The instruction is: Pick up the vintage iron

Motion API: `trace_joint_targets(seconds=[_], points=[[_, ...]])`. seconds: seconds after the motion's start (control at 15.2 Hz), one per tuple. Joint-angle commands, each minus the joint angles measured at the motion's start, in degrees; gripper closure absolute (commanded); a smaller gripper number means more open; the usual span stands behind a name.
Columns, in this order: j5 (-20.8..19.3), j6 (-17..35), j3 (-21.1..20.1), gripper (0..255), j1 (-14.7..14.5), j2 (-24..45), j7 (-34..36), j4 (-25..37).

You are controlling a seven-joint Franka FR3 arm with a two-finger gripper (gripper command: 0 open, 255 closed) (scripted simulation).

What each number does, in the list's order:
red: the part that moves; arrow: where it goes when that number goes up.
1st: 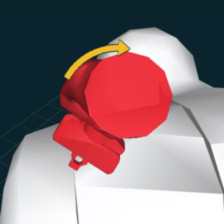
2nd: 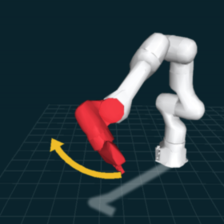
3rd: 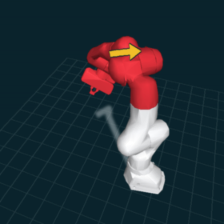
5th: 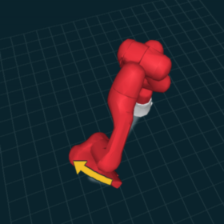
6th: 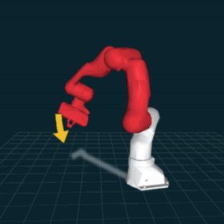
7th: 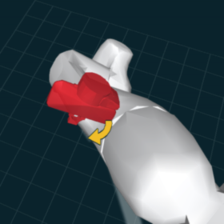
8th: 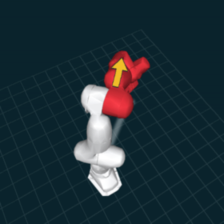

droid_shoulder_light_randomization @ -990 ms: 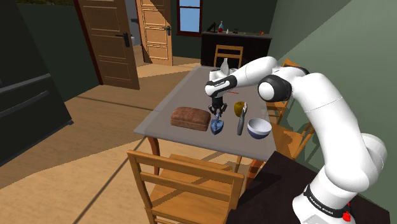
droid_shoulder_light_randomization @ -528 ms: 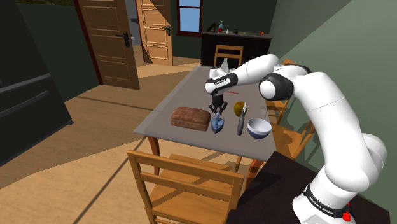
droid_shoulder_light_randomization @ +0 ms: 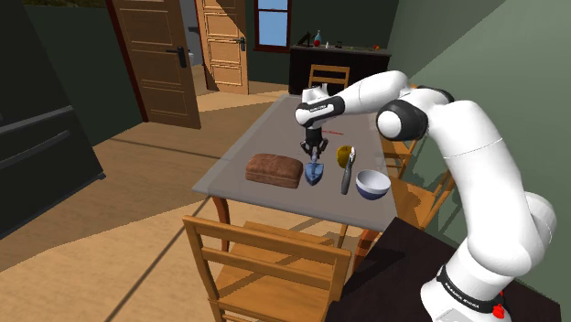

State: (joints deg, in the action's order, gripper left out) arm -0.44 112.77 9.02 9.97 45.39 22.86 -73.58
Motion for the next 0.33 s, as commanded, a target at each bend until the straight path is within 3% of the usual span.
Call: trace_joint_targets(seconds=[0.0,0.26], points=[[-0.05,-0.99,0.07,255,0.01,-0.85,-0.13,0.15],[-0.11,-2.19,0.12,255,-0.01,-1.54,-0.21,0.68]])
